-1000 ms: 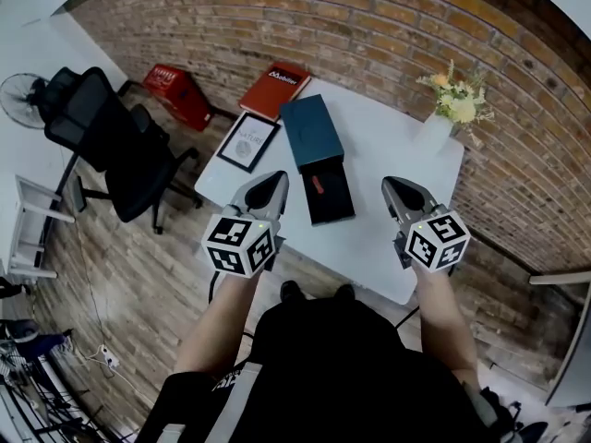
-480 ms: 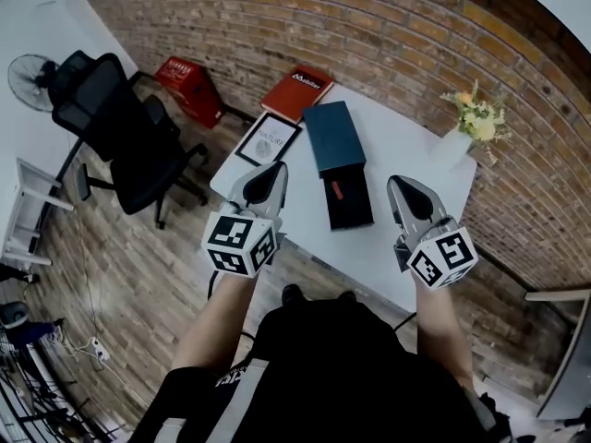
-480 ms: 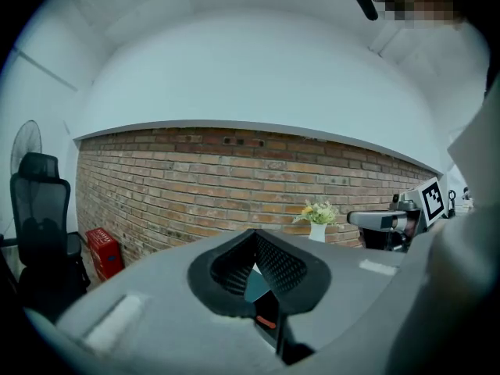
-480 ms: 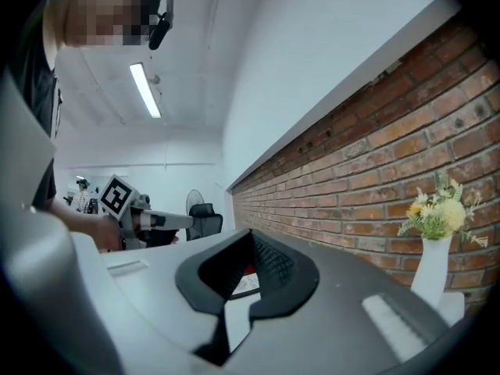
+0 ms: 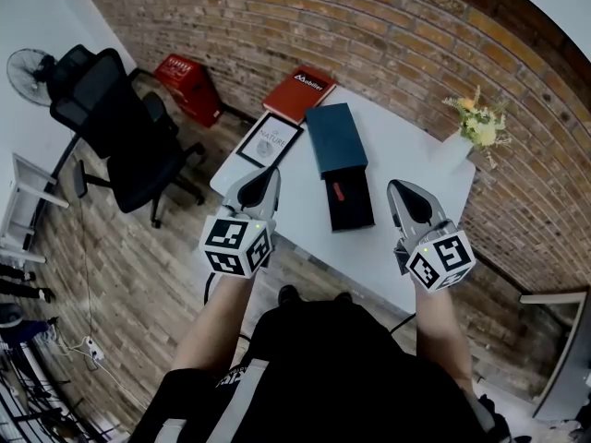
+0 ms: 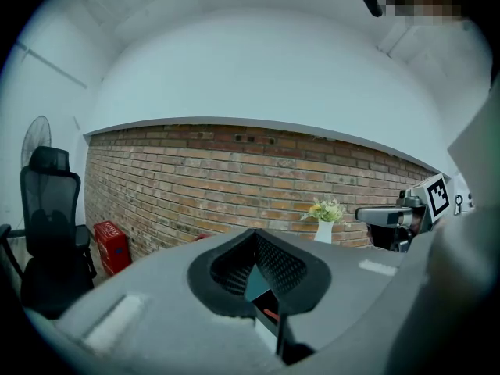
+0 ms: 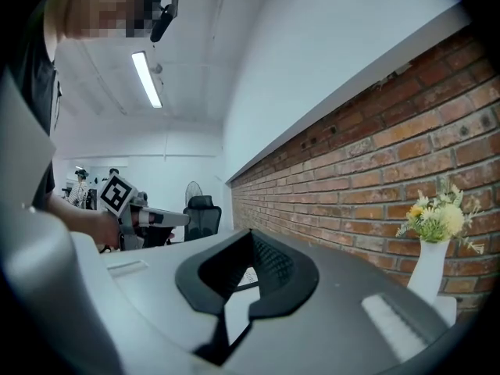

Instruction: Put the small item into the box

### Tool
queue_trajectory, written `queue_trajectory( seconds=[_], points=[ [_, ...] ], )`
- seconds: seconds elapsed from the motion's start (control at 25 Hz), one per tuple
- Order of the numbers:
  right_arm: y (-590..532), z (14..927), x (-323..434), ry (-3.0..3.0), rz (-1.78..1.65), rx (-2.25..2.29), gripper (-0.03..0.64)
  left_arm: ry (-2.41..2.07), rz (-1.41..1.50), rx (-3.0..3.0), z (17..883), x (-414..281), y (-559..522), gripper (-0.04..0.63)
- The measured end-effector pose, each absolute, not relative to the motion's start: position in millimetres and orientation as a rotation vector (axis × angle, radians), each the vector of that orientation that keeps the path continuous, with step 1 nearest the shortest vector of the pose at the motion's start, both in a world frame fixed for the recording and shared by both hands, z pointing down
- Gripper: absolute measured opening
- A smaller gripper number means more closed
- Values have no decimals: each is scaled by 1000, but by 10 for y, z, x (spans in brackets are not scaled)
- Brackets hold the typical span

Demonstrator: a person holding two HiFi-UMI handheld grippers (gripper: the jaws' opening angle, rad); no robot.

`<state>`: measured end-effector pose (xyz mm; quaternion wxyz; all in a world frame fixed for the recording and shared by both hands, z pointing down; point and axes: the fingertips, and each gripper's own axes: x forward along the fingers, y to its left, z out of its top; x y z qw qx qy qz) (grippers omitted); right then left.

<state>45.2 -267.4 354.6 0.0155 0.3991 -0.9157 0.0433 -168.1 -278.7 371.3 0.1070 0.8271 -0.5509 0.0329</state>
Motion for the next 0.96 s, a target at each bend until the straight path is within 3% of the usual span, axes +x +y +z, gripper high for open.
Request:
queue_trajectory(
  seconds=[0.96],
  points=[
    [-2725, 3706, 497, -2813, 194, 1240, -2, -1577, 120, 2447, 3791, -1563, -2807, 8]
  ],
)
